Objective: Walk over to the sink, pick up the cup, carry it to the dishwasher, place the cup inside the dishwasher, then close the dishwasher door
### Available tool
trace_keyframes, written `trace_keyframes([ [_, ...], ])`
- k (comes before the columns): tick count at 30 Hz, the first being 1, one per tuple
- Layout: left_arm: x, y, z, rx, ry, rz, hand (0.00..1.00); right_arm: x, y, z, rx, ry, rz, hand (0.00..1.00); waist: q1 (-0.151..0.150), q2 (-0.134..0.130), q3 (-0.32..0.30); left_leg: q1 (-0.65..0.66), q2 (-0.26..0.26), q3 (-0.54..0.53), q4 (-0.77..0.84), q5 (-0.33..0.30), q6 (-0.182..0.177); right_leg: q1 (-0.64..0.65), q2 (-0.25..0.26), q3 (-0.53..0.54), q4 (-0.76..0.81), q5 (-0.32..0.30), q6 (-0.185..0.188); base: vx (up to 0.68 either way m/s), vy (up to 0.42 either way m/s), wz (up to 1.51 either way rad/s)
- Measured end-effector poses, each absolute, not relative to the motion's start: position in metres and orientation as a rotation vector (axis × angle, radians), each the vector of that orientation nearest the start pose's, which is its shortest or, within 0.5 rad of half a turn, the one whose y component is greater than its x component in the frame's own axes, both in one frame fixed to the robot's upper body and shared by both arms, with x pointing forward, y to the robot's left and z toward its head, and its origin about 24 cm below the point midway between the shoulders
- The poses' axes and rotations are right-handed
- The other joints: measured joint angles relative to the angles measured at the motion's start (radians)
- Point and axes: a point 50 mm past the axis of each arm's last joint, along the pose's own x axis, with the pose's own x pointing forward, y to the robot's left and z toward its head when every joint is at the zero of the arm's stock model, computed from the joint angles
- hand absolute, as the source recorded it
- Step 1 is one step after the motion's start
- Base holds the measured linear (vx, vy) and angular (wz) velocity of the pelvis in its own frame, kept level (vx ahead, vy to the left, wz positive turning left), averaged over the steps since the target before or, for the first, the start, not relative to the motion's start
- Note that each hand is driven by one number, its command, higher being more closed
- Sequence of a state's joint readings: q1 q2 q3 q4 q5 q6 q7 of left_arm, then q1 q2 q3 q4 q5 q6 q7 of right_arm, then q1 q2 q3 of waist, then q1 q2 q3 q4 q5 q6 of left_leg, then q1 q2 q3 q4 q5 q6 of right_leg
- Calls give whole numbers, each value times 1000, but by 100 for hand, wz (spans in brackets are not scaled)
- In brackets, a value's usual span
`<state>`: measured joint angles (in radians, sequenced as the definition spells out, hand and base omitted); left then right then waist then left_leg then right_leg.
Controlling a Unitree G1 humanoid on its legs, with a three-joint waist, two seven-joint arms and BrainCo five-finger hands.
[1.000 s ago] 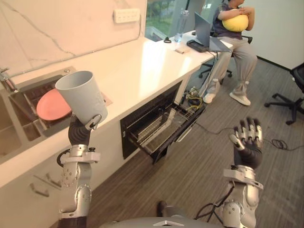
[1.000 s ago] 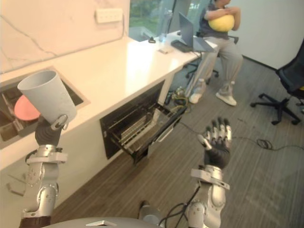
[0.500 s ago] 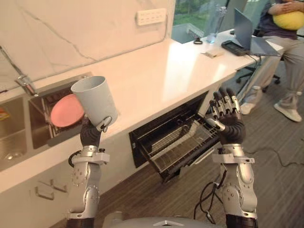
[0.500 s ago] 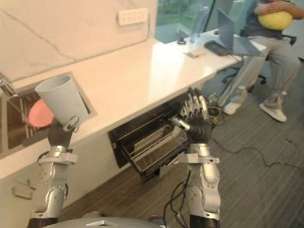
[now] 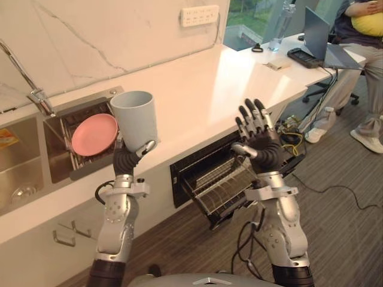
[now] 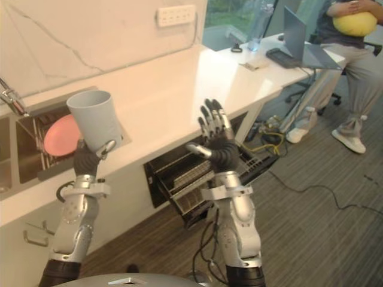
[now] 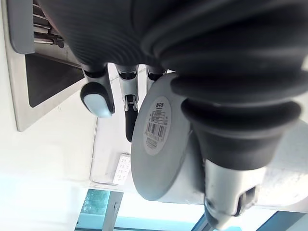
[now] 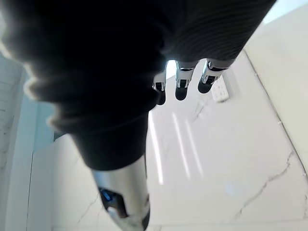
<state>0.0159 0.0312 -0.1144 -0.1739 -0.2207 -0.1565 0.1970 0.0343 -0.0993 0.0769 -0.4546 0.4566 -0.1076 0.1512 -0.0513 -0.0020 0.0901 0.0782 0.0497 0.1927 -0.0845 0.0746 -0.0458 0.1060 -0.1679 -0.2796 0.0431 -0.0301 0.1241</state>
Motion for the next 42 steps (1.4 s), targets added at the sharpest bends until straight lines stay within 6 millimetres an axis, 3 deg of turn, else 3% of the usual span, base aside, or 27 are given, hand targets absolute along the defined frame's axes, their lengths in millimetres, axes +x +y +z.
trace_keyframes([
  [5,251,125,98,-199,-312,95,100,230,-116,149,309,-490,294,0,-2,-6,-5,-7,-7,0,-1,11,7,-2,0,1,-12,17,1,-28,9,0],
  [12,254,107,99,-112,-339,107,100,243,-92,125,318,-304,322,0,-5,2,-29,-14,-3,25,-3,26,11,-26,6,27,-24,37,-9,-74,11,-10],
  [25,254,76,87,-39,-305,18,100,246,-72,112,292,-189,273,0,-2,-9,-87,-29,14,31,-3,39,-1,-40,26,43,-50,58,-16,-36,-3,-3],
  [30,251,60,84,-31,-292,-50,100,247,-62,120,294,-212,317,0,6,-11,-98,-34,14,31,-3,40,0,-40,27,44,-64,69,-14,0,0,0],
  [42,255,54,81,-13,-274,-73,100,251,-62,119,303,-199,305,0,20,-19,-109,-37,14,26,-3,50,6,-39,28,41,-66,72,-14,0,0,0],
])
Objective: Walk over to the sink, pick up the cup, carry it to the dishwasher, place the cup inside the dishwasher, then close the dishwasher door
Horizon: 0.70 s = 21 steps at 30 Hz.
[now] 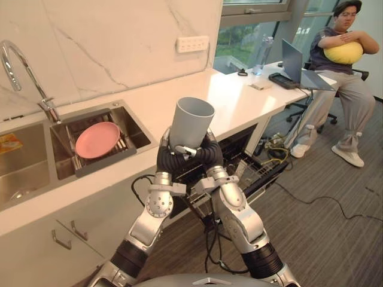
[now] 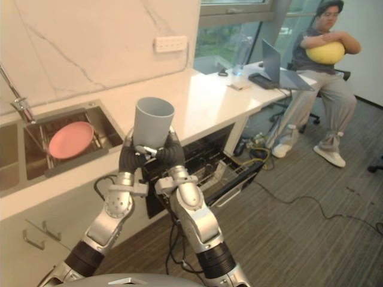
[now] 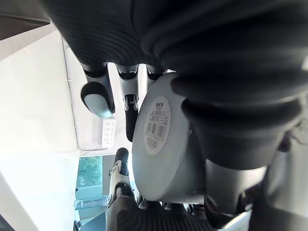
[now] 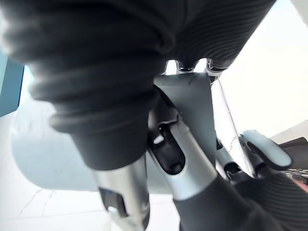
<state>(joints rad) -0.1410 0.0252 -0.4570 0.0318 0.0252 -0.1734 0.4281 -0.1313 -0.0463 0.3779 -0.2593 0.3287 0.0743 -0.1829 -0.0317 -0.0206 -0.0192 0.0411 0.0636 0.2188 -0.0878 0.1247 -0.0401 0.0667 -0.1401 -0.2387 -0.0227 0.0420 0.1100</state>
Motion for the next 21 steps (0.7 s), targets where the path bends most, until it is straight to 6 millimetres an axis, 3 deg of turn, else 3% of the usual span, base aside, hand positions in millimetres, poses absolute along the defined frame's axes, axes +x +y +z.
trace_keyframes([
  [14,254,51,78,8,-240,-89,100,252,-65,122,310,-211,272,0,11,-5,-28,-11,1,-2,0,-4,-7,-10,1,0,2,1,0,0,0,0],
  [21,253,52,77,14,-239,-87,100,256,-68,143,325,-299,238,0,12,-6,-29,-22,1,-2,0,2,-1,-19,2,0,-3,14,7,0,0,0],
])
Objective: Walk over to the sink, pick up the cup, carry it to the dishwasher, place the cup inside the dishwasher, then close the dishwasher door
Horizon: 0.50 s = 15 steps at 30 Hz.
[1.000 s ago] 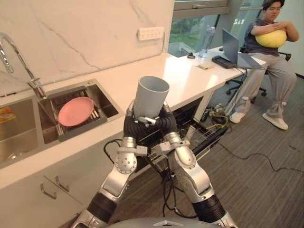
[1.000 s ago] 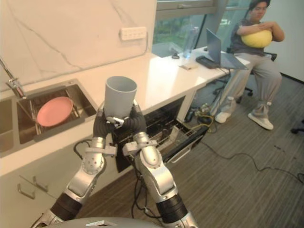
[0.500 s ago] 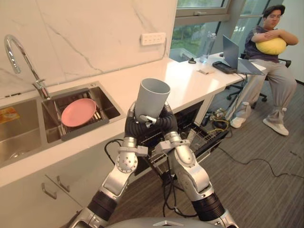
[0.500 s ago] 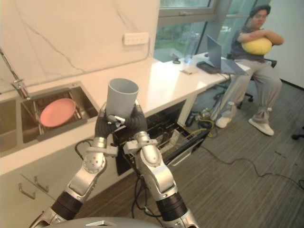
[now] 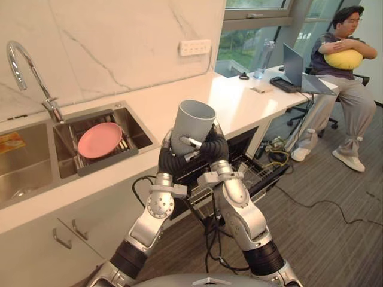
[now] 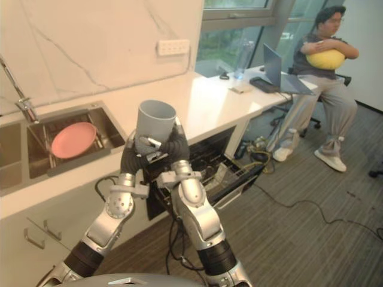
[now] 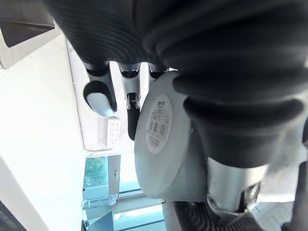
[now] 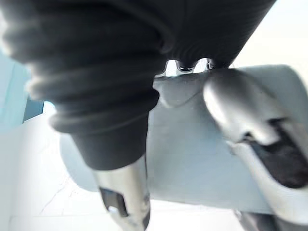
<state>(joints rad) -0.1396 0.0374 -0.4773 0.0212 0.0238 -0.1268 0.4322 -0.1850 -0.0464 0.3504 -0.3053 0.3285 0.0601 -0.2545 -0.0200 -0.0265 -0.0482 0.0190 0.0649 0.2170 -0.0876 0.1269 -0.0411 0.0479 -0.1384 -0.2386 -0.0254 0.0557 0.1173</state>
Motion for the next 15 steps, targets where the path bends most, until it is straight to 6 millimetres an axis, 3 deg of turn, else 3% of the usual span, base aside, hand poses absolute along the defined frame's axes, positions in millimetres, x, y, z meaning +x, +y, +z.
trace_keyframes([
  [15,253,53,76,21,-239,-90,100,257,-68,145,328,-311,229,0,-3,0,0,-1,0,0,0,0,-8,-6,-1,3,6,-3,-6,-9,1,0],
])
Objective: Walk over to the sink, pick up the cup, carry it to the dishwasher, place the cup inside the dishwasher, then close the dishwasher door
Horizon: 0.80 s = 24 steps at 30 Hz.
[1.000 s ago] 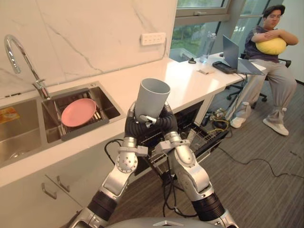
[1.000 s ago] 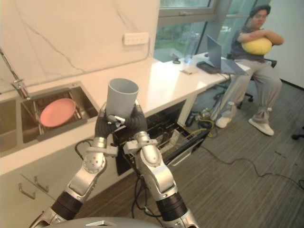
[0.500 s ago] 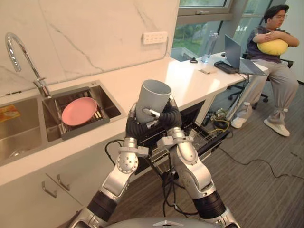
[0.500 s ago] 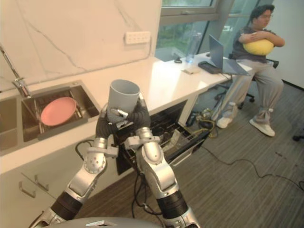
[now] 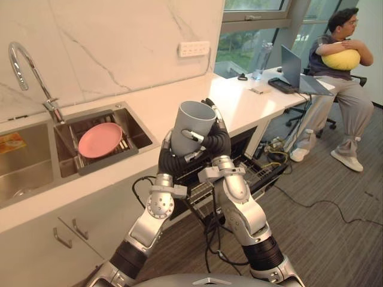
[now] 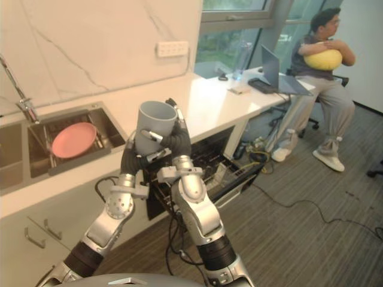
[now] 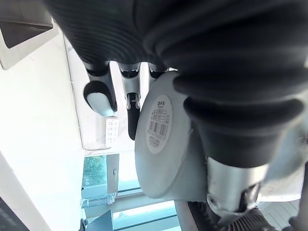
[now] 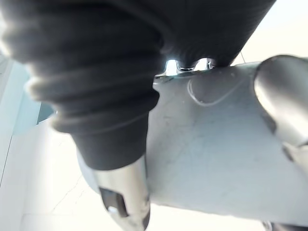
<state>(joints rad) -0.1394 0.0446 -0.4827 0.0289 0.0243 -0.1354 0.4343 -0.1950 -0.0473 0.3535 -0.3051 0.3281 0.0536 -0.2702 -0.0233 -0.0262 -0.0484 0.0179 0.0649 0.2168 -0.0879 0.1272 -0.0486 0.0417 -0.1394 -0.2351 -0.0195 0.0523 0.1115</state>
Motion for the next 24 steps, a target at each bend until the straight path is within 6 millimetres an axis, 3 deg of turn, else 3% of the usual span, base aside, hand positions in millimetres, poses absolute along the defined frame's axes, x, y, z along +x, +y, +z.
trace_keyframes([
  [20,245,64,79,110,-249,-87,100,255,-61,140,315,-261,279,0,-2,-2,-19,-17,-2,-27,0,4,0,1,-2,-26,-8,0,-1,2,-1,3],
  [21,244,65,80,107,-249,-85,100,254,-61,141,316,-264,287,100,-2,-2,-19,-17,-2,-27,0,4,0,2,-2,-27,-8,0,-1,0,0,0],
  [24,243,66,85,105,-268,-78,100,251,-60,146,322,-283,299,100,-2,-2,-19,-18,-3,-28,0,4,0,2,-3,-28,-8,0,-1,0,0,0],
])
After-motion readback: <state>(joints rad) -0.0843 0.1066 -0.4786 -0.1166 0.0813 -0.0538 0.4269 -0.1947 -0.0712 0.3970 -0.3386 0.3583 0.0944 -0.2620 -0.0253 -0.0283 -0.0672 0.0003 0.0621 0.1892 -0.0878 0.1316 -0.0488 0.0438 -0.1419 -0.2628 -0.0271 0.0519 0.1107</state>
